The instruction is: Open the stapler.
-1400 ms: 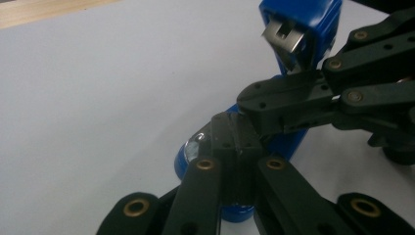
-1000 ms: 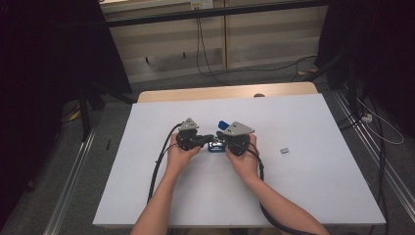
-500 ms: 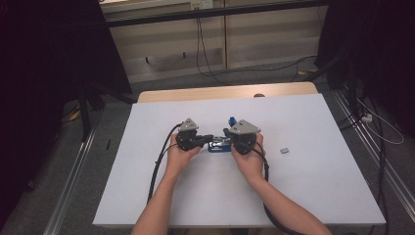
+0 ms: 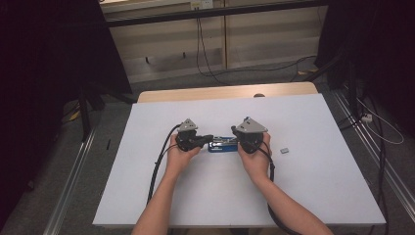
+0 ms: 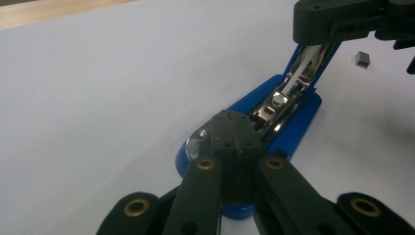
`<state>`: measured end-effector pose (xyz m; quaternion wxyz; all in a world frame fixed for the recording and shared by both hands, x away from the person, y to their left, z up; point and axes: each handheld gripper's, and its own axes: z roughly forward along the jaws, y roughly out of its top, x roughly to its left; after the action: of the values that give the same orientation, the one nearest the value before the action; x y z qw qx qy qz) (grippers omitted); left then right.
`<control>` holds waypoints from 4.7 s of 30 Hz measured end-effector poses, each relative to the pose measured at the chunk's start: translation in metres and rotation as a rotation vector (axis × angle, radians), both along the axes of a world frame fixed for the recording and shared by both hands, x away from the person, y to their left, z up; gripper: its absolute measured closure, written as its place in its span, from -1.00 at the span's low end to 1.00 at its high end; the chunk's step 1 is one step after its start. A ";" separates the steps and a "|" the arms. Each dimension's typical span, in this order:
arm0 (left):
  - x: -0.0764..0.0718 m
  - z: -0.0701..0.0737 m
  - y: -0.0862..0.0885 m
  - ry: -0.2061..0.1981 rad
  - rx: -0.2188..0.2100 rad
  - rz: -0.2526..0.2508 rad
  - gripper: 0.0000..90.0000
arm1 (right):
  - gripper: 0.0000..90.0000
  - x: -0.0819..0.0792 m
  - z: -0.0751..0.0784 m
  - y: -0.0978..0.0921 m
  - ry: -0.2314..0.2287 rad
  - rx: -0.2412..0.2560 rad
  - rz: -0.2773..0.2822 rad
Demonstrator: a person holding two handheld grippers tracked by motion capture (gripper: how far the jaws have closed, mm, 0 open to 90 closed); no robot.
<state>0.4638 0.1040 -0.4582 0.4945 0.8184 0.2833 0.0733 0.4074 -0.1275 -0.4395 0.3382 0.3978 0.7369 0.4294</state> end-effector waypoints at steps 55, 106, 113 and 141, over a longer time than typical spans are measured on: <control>-0.001 0.005 0.001 0.062 -0.092 0.006 0.78 | 0.84 0.003 -0.012 -0.083 0.096 0.007 -0.008; -0.012 0.031 0.033 0.093 -0.025 0.131 -0.73 | -0.56 -0.028 -0.022 -0.163 0.283 0.095 0.035; -0.012 0.027 0.028 0.110 -0.013 0.115 -0.73 | -0.56 -0.029 -0.022 -0.167 0.292 0.093 0.044; -0.010 0.021 0.026 0.138 0.008 0.122 -0.73 | -0.29 -0.029 -0.027 -0.158 0.373 -0.031 0.176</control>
<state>0.4540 0.1303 -0.4373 0.4653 0.8046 0.3659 0.0479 0.3786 -0.2858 -0.4665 0.1632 0.3990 0.8252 0.3649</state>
